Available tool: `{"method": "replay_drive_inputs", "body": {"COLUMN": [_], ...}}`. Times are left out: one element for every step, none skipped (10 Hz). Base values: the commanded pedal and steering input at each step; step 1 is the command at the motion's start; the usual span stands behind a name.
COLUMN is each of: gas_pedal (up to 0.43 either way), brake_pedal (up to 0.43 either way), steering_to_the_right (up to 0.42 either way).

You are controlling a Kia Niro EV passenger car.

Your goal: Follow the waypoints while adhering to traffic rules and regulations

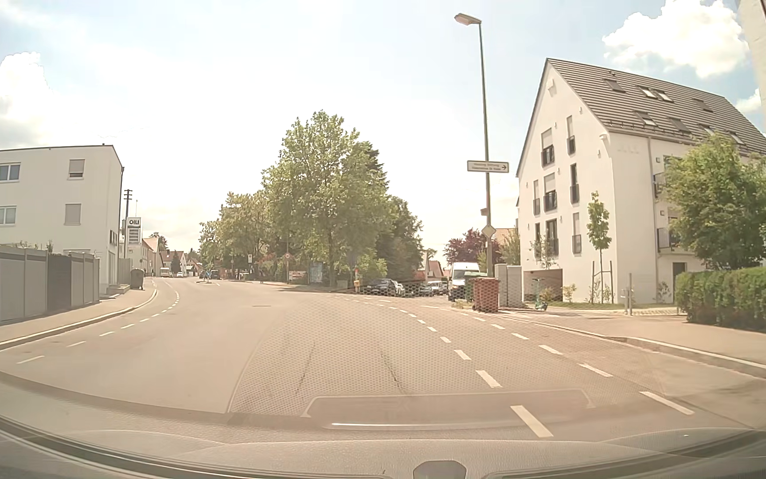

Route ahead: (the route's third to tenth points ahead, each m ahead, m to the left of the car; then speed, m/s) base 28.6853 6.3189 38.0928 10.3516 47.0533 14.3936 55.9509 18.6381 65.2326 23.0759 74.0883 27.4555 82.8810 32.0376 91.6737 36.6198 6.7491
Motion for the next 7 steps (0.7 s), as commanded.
{"method": "replay_drive_inputs", "body": {"gas_pedal": [0.138,0.138,0.138,0.138,0.138,0.138,0.138], "brake_pedal": [0.0,0.0,0.0,0.0,0.0,0.0,0.0], "steering_to_the_right": [-0.038,-0.037,-0.036,-0.034,-0.034,-0.034,-0.034]}}
